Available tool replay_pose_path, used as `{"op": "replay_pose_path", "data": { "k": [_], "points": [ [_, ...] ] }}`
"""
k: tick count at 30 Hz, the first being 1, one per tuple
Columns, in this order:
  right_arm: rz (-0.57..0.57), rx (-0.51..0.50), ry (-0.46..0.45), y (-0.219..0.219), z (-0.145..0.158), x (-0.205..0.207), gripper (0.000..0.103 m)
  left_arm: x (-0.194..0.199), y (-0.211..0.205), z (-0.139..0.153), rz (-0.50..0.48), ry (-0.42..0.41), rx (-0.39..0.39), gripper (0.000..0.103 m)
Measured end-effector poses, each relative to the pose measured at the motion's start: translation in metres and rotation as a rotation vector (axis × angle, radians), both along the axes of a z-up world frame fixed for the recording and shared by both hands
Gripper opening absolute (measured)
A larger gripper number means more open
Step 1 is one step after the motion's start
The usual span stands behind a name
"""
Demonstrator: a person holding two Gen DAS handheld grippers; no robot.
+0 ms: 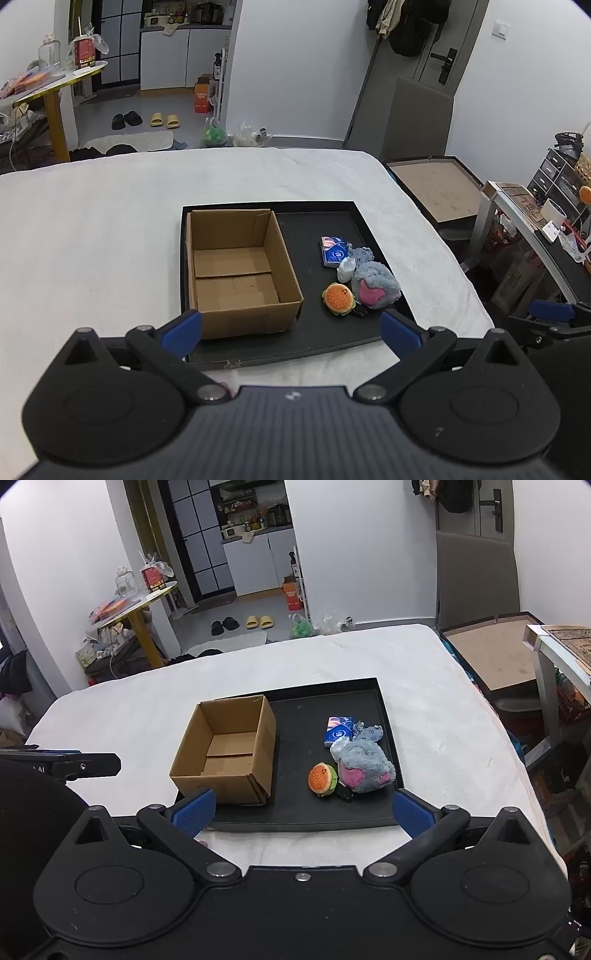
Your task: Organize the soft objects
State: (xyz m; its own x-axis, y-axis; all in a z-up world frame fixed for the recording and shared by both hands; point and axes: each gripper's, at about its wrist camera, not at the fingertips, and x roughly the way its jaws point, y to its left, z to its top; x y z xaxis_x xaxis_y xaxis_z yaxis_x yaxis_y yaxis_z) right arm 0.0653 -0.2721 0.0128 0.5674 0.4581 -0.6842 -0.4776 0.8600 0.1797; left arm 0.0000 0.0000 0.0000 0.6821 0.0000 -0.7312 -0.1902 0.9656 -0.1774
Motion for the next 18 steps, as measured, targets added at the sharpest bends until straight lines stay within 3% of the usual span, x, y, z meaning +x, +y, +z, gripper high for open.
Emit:
{"op": "replay_pose_path", "data": {
  "k": [18],
  "points": [
    [0.01,-0.004,-0.023,0.0001,0.0013,-0.0022,0.103,0.0016,-0.0011,-0.001,0.0,0.002,-0.013,0.102]
  ]
}}
